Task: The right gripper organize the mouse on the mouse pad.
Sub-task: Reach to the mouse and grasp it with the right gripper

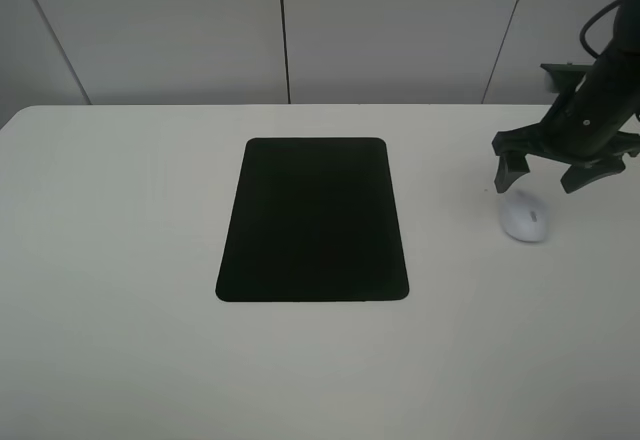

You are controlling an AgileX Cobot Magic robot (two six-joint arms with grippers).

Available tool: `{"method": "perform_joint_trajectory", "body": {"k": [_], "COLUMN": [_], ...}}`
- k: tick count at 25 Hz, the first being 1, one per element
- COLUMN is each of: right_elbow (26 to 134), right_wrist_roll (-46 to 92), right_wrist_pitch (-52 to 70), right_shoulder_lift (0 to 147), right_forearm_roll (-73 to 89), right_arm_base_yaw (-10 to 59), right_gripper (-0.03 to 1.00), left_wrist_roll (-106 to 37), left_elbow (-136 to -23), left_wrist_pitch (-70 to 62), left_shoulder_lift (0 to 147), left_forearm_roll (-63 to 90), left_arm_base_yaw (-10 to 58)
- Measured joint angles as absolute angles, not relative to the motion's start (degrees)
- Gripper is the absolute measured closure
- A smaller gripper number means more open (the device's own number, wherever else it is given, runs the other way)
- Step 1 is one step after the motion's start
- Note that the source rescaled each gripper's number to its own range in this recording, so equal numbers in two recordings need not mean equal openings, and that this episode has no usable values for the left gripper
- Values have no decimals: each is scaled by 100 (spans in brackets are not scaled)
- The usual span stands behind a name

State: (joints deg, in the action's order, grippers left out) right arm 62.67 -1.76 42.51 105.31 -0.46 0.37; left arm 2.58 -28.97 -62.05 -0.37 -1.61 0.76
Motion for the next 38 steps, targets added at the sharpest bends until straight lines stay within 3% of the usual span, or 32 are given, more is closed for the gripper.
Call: {"method": "perform_joint_trajectory", "body": {"k": [38], "right_elbow": [6273], "right_wrist_roll": [-760], "right_wrist_pitch": [3451], "right_shoulder_lift": [11562], "right_forearm_roll": [-472], "right_arm_base_yaw": [-9], "right_gripper": [-3], "left_wrist_roll": [258], "left_elbow": [-2897], "left_wrist_pitch": [-6205], "left_shoulder_lift": [-37], "left_forearm_roll": [-161], "left_arm_base_yaw": [76]}}
